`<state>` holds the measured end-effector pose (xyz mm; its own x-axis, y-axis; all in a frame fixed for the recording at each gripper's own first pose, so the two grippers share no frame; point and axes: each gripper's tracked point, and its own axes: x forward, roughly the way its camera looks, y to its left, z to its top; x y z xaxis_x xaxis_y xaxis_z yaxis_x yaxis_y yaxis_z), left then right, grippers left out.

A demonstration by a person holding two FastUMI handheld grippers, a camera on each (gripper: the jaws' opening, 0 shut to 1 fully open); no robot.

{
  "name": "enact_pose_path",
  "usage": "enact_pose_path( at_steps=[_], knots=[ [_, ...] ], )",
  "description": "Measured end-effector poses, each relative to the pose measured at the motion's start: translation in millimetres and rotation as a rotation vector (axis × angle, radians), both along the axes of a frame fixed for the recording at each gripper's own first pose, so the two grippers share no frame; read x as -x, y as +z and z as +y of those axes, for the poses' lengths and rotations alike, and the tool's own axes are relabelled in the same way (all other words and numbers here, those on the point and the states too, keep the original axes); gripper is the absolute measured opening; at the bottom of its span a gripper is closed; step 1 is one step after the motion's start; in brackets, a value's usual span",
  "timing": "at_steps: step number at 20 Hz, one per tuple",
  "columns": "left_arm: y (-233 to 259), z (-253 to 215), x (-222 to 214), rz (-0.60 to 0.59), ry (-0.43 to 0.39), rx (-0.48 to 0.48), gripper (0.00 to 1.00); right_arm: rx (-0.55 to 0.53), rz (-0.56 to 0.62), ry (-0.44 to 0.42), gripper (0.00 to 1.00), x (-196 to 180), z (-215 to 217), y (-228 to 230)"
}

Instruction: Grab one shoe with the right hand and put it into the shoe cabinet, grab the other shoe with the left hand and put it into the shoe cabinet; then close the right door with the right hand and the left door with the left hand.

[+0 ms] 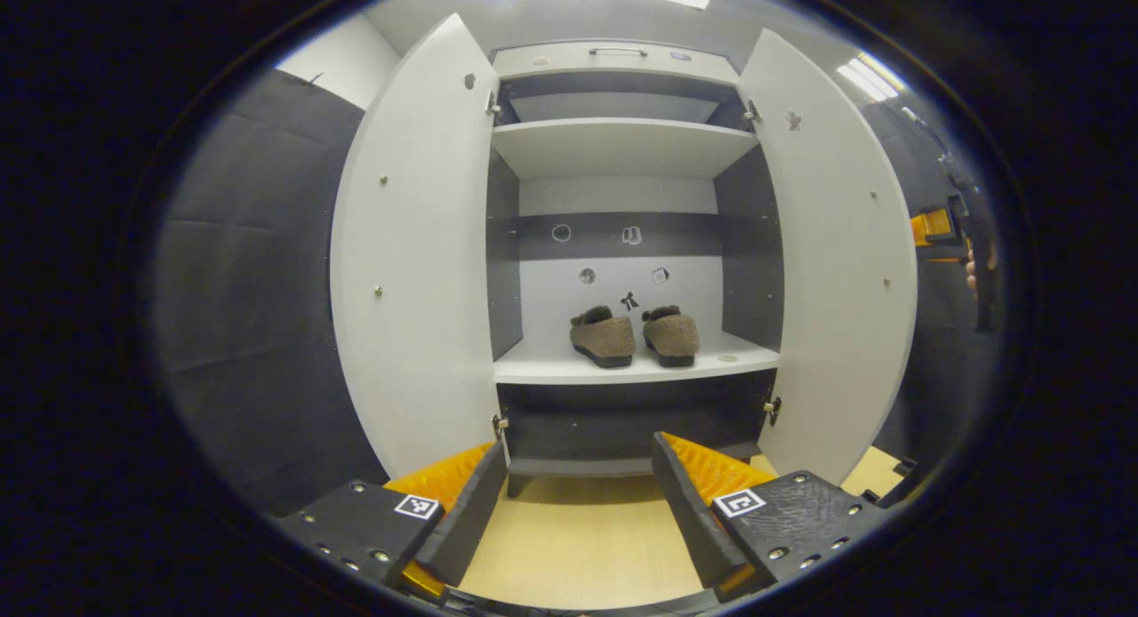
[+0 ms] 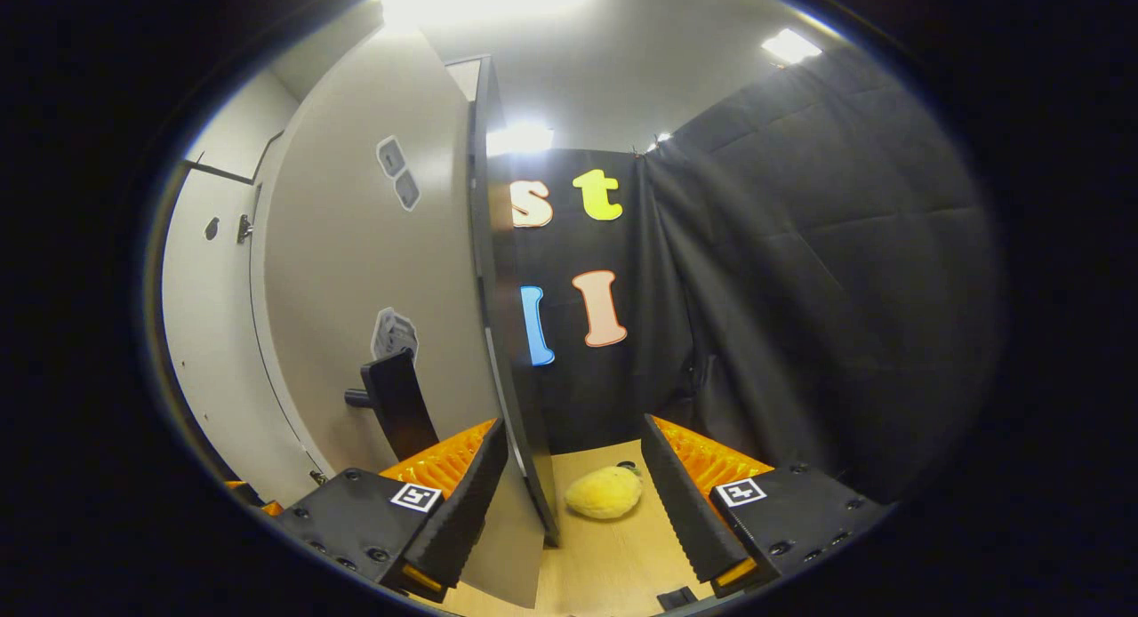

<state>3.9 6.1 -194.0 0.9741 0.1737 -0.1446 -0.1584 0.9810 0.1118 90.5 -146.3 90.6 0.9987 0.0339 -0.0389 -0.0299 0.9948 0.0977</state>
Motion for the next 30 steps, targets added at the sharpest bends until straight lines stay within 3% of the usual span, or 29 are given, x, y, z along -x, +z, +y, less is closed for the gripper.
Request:
enact_pose_path(
  at_steps=[1, 3, 11, 12, 16, 18, 20, 21, 22, 23, 24, 25, 26, 30],
  knots=[
    [-2, 2, 4, 0.002, -0.007, 0.008, 1.0, 0.006, 0.0, 0.008, 0.96, 1, 9, 0],
    [-3, 7, 8, 0.001, -0.014, 0.009, 0.91, 0.009, 0.0, 0.02, 0.96, 2, 26, 0],
    [-12, 50, 39, 0.003, 0.055, 0.08, 0.95, -0.025, -0.017, 0.048, 0.96, -7, 97, -3],
    [-12, 56, 45, 0.003, 0.063, 0.071, 1.0, -0.035, -0.01, 0.061, 0.96, -10, 109, -4],
    [-16, 87, 67, 0.022, 0.113, 0.041, 0.95, -0.078, -0.061, 0.156, 0.98, -15, 164, 8],
    [-13, 103, 78, 0.021, 0.14, 0.045, 1.0, -0.062, -0.075, 0.164, 0.98, -12, 171, 6],
    [-2, 123, 82, -0.007, 0.162, 0.048, 0.95, -0.034, -0.083, 0.172, 0.98, -4, 176, -2],
    [1, 133, 83, -0.005, 0.171, 0.052, 1.0, -0.029, -0.072, 0.179, 0.98, -1, 180, -9],
    [4, 147, 87, -0.002, 0.194, 0.053, 0.95, -0.028, -0.061, 0.184, 0.98, 4, 182, -16],
    [12, 163, 88, -0.014, 0.211, 0.052, 1.0, -0.027, -0.05, 0.186, 0.98, 8, 181, -23],
    [23, 174, 90, -0.034, 0.217, 0.054, 0.95, -0.023, -0.036, 0.186, 0.98, 12, 180, -30],
    [31, 181, 94, -0.051, 0.218, 0.058, 1.0, -0.019, -0.024, 0.184, 0.98, 16, 181, -38],
    [39, 194, 96, -0.061, 0.224, 0.061, 0.95, -0.017, -0.014, 0.183, 0.98, 19, 181, -46],
    [71, 240, 95, -0.134, 0.245, 0.071, 0.95, 0.004, 0.046, 0.195, 0.98, 29, 196, -87]
  ],
)
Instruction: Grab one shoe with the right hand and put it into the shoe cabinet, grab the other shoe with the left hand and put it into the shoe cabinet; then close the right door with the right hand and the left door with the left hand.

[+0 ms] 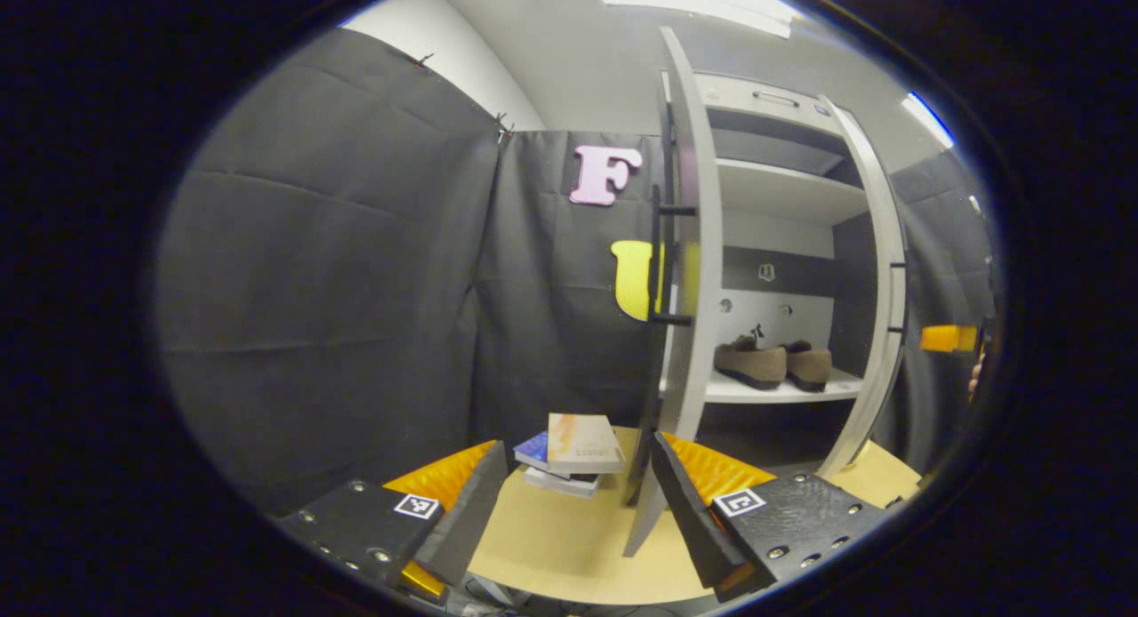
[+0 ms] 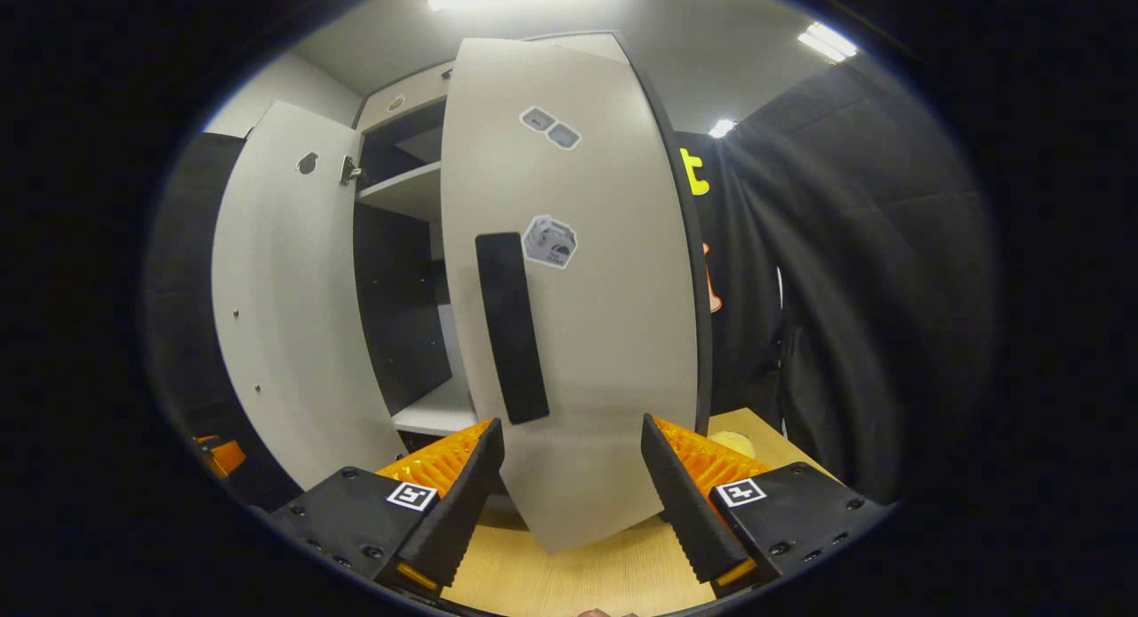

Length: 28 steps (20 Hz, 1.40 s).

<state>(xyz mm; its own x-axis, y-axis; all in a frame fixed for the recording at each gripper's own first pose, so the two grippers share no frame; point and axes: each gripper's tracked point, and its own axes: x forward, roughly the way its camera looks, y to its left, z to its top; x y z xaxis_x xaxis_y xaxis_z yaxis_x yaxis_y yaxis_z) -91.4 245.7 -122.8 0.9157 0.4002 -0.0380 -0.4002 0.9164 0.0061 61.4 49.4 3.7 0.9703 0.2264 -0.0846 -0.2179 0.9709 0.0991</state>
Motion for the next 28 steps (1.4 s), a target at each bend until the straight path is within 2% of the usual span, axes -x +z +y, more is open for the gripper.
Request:
enact_pose_path(
  at_steps=[1, 2, 5, 6, 8, 10, 12, 14, 16, 18, 22, 24, 28],
  knots=[
    [10, 9, 2, -0.022, 0.004, 0.001, 0.95, 0.011, 0.021, 0.005, 0.98, 2, 3, -11],
    [20, 17, 1, -0.048, 0.002, 0.005, 1.0, 0.022, 0.044, 0.012, 0.98, 5, 5, -23],
    [51, 27, -7, -0.124, -0.074, 0.007, 1.0, 0.033, 0.093, 0.026, 0.98, 15, 8, -49],
    [61, 33, -11, -0.132, -0.091, -0.004, 0.87, 0.029, 0.089, 0.017, 0.98, 18, 7, -52],
    [76, 46, -24, -0.127, -0.113, -0.042, 1.0, 0.016, 0.076, 0.008, 0.98, 26, 3, -57],
    [93, 52, -43, -0.132, -0.142, -0.073, 1.0, 0.023, 0.085, 0.009, 0.98, 34, 1, -65],
    [108, 49, -66, -0.146, -0.196, -0.074, 0.95, 0.043, 0.104, 0.003, 0.98, 41, -4, -73],
    [121, 47, -87, -0.153, -0.249, -0.069, 0.95, 0.05, 0.114, -0.008, 0.98, 49, -11, -79],
    [135, 48, -101, -0.161, -0.269, -0.079, 0.95, 0.051, 0.118, -0.025, 0.98, 54, -20, -83],
    [140, 48, -112, -0.157, -0.287, -0.089, 0.95, 0.051, 0.126, -0.052, 0.98, 58, -31, -86],
    [142, 31, -134, -0.138, -0.375, -0.093, 0.95, 0.025, 0.141, -0.106, 0.98, 61, -53, -89],
    [145, 29, -136, -0.127, -0.387, -0.113, 0.95, 0.029, 0.14, -0.132, 0.98, 64, -66, -89],
    [136, 20, -136, -0.135, -0.406, -0.055, 0.94, 0.034, 0.125, -0.166, 0.98, 66, -79, -89]
  ],
)
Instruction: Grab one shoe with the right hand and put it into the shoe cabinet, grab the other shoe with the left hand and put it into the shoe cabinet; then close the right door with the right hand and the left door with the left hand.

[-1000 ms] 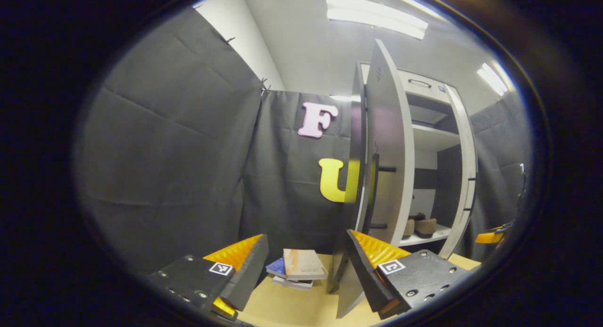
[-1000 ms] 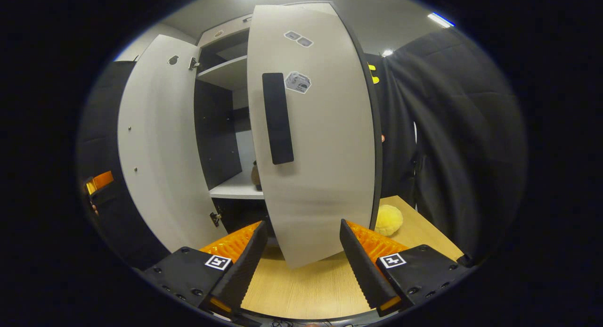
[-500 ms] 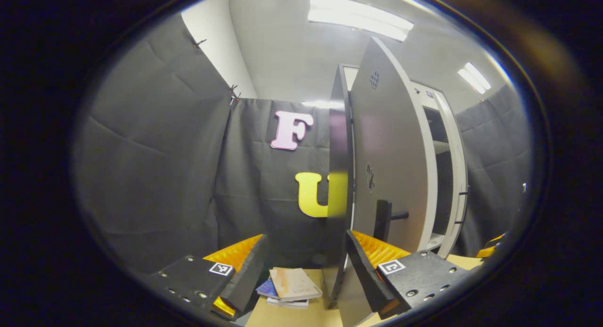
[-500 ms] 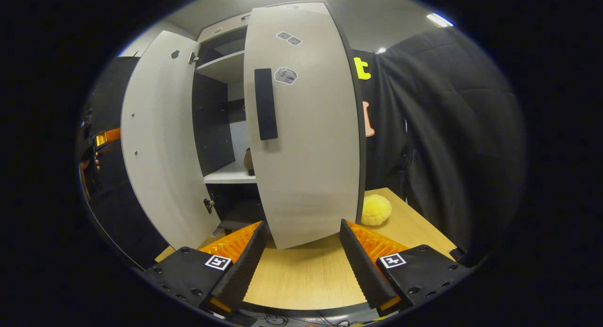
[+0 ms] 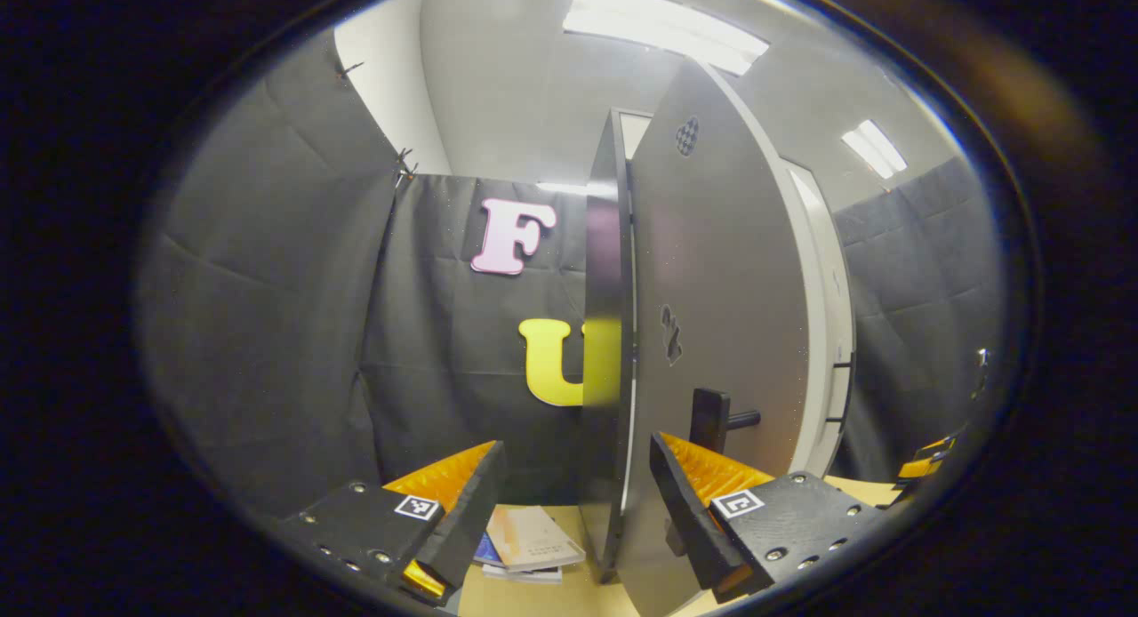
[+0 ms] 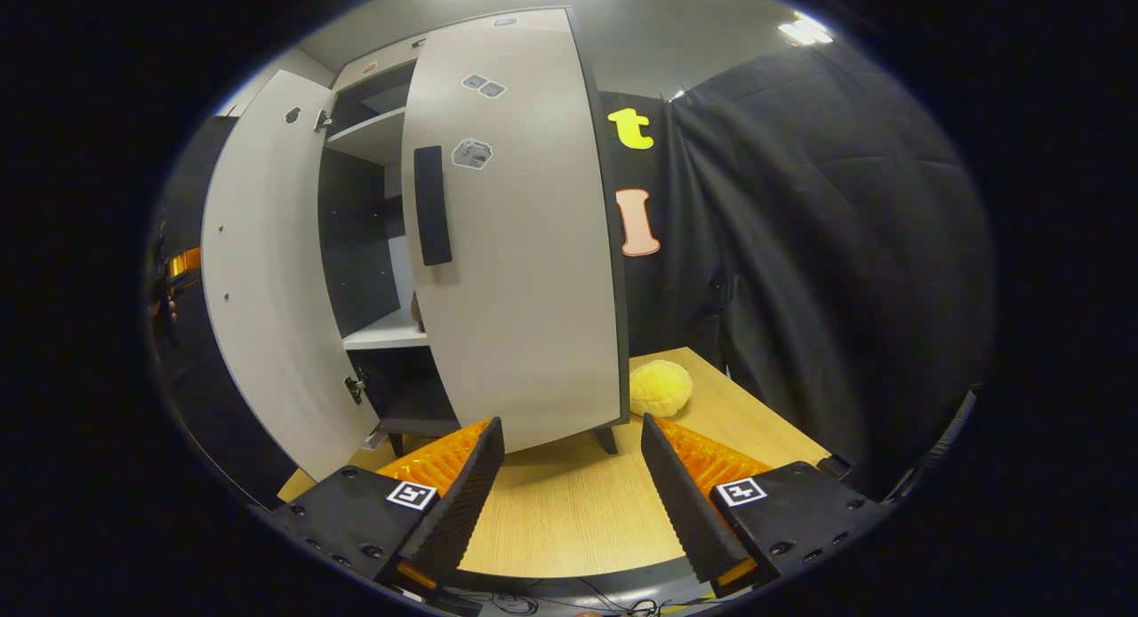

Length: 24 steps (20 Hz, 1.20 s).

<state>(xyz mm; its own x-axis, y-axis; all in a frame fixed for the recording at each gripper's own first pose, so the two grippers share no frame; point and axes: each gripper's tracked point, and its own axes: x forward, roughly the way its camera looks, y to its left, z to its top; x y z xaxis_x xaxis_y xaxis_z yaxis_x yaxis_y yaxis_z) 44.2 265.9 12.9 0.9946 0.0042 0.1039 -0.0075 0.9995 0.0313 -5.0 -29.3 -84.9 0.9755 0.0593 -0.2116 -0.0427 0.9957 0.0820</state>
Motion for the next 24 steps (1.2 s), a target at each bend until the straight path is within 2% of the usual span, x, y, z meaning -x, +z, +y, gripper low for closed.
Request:
enact_pose_path(
  at_steps=[11, 19, 20, 21, 24],
  knots=[
    [-6, -73, -14, 0.037, -0.091, 0.044, 0.95, -0.014, -0.022, -0.029, 0.98, -10, -13, 7],
    [-19, -135, -49, 0.056, -0.128, 0.121, 0.94, -0.025, -0.038, -0.096, 0.98, -13, -44, 13],
    [-20, -144, -56, 0.058, -0.142, 0.142, 1.0, -0.029, -0.037, -0.104, 0.98, -11, -48, 13],
    [-19, -150, -64, 0.056, -0.145, 0.158, 0.87, -0.034, -0.039, -0.112, 0.98, -9, -51, 14],
    [-25, -154, -78, 0.064, -0.118, 0.17, 0.88, -0.03, -0.053, -0.144, 0.98, -1, -64, 17]
  ],
)
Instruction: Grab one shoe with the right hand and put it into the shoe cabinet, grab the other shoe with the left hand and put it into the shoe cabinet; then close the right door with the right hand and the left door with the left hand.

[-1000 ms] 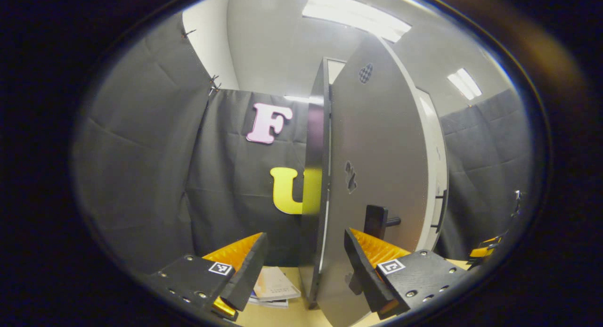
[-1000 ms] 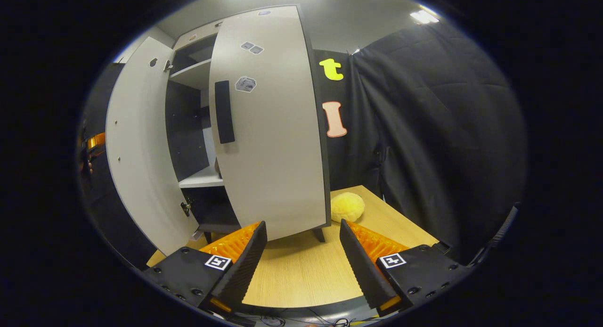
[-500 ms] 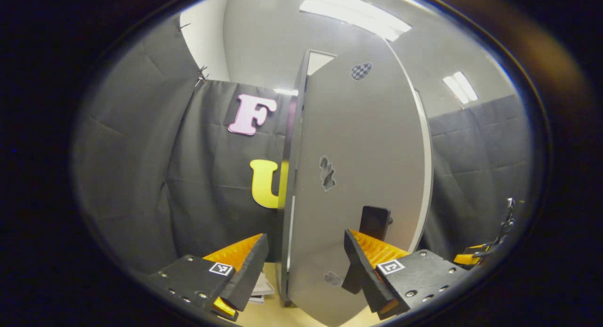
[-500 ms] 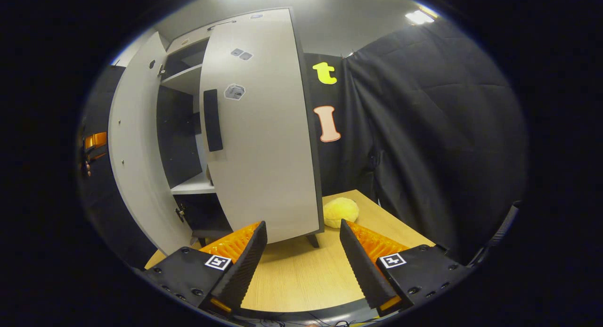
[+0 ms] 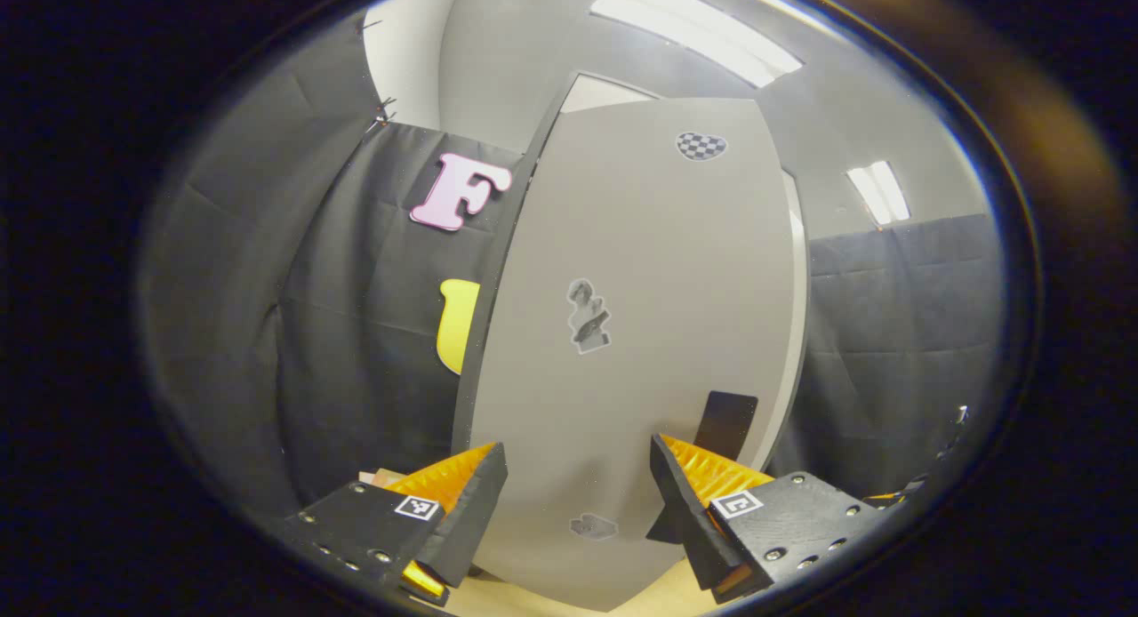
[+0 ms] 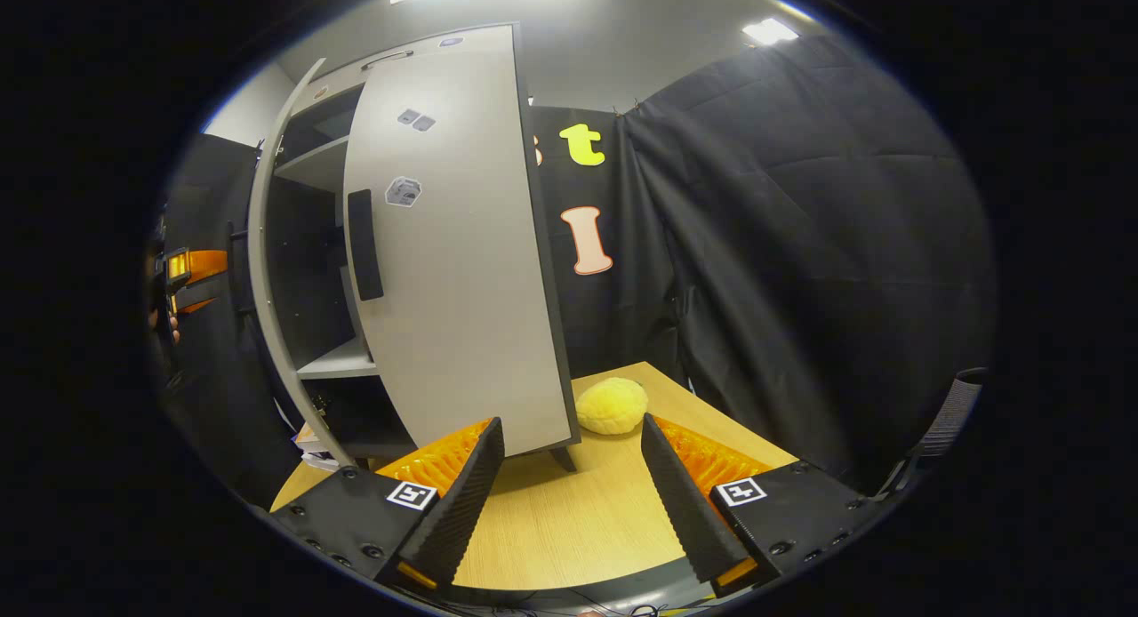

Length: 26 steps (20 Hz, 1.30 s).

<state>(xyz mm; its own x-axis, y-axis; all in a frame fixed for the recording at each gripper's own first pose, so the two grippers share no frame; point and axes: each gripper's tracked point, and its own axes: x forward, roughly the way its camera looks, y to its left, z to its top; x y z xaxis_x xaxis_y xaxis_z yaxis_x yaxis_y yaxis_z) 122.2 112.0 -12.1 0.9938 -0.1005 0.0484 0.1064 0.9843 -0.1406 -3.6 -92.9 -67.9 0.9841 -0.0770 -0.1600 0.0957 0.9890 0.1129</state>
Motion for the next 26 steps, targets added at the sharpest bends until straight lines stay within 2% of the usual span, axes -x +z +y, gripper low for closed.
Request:
enact_pose_path(
  at_steps=[3, 6, 11, 13, 15, 16, 17, 18, 21, 22, 24, 25, 26],
  knots=[
    [-9, -3, 1, 0.018, 0.019, -0.016, 0.88, -0.004, 0.003, -0.026, 0.98, 6, -11, 1],
    [-19, 6, 11, 0.037, 0.074, -0.075, 0.88, -0.025, 0.001, -0.033, 0.98, 8, -13, 4],
    [-33, 22, 23, 0.078, 0.129, -0.16, 0.88, -0.03, -0.026, 0.023, 0.98, -5, 11, 25],
    [-40, 31, 46, 0.072, 0.158, -0.203, 1.0, -0.025, -0.045, 0.051, 0.98, -13, 24, 38],
    [-41, 32, 85, 0.04, 0.182, -0.223, 1.0, -0.026, -0.066, 0.08, 0.98, -22, 37, 52],
    [-43, 30, 102, 0.032, 0.184, -0.219, 0.94, -0.024, -0.078, 0.092, 0.98, -23, 42, 59],
    [-45, 31, 114, 0.032, 0.189, -0.207, 1.0, -0.021, -0.091, 0.102, 0.98, -26, 46, 66],
    [-47, 36, 124, 0.033, 0.204, -0.187, 0.87, -0.018, -0.102, 0.111, 0.98, -28, 50, 73],
    [-63, 42, 149, 0.029, 0.225, -0.117, 1.0, -0.008, -0.133, 0.136, 0.98, -35, 63, 95],
    [-72, 44, 153, 0.038, 0.235, -0.096, 1.0, -0.003, -0.142, 0.142, 0.98, -36, 65, 100],
    [-91, 47, 163, 0.07, 0.248, -0.066, 0.94, 0.011, -0.158, 0.145, 0.98, -35, 68, 110],
    [-98, 50, 168, 0.088, 0.259, -0.061, 0.91, 0.016, -0.161, 0.143, 0.92, -34, 70, 112],
    [-104, 52, 172, 0.104, 0.266, -0.065, 0.88, 0.021, -0.163, 0.145, 0.92, -33, 72, 113]
  ],
)
